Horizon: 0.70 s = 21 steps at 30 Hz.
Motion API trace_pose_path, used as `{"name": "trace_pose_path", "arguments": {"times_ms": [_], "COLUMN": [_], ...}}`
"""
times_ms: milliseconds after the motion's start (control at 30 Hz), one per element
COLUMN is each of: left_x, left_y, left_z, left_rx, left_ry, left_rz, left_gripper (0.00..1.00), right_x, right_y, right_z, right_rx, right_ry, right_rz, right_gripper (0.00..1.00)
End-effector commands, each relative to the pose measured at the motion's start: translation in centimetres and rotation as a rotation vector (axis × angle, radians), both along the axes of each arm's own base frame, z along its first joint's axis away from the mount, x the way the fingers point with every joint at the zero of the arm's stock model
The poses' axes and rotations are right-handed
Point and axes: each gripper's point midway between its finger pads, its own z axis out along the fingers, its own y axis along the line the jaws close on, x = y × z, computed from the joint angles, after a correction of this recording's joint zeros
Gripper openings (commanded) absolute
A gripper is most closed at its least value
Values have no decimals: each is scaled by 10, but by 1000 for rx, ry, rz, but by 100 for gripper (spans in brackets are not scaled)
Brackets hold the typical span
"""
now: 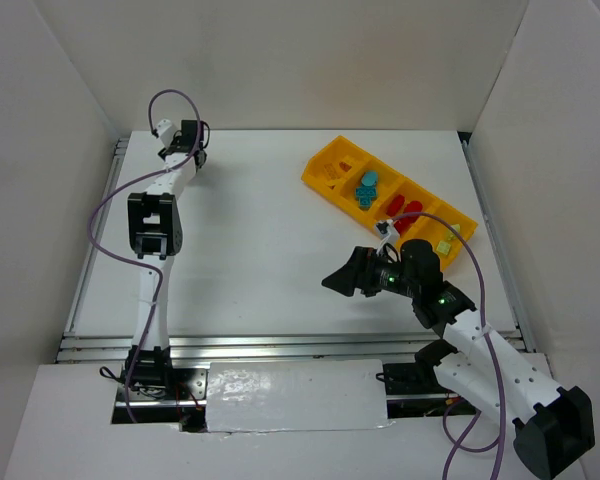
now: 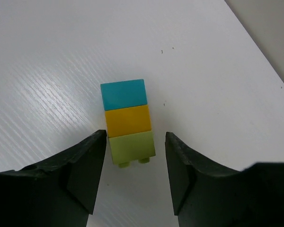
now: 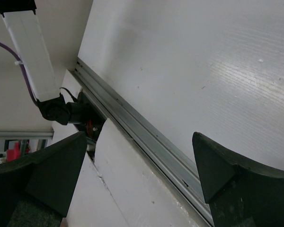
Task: Sort the legos into containers by color
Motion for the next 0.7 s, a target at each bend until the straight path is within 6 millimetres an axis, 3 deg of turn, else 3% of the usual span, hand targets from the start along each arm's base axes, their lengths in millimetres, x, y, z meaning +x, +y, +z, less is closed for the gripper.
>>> {"name": "trace_pose_path", "arguments": {"times_ms": [0,33,100,133,200,267,367,400,433,467,567,667], "left_x": [-10,-10,-21,-23,-30,-35,-42,-42,-41,-42,-36,-36], "left_y": [5,6,6,6,4,5,7,6,6,5,-7,-36], "left_z": [-7,5,-3,4,-5,-3,-3,0,3,6,22,59], "left_rx": [39,49,53,55,56,61,68,64,60,52,17,-11], "left_ry": [37,17,47,41,67,83,91,84,79,87,62,-11], "left_rz": [8,2,-5,-10,-27,-28,-25,-28,-33,-36,-89,-208], "left_gripper": [64,59,51,44,42,30,28,21,6,1,0,0], "right_x": [2,2,2,2,2,1,-1,-1,0,-1,-1,4], "right_y": [2,2,2,2,1,1,-1,-1,-2,-3,-3,-6], "right_z": [6,7,8,8,8,6,5,3,2,2,4,7], "right_rx": [16,17,14,12,10,5,1,-2,-6,-8,-14,-26], "right_ry": [-36,-37,-44,-45,-45,-41,-41,-40,-37,-40,-46,-64], "right_rz": [4,3,5,4,5,6,1,0,-7,-8,-6,-27], "right_gripper": [100,100,100,100,100,100,100,100,99,100,100,100]}}
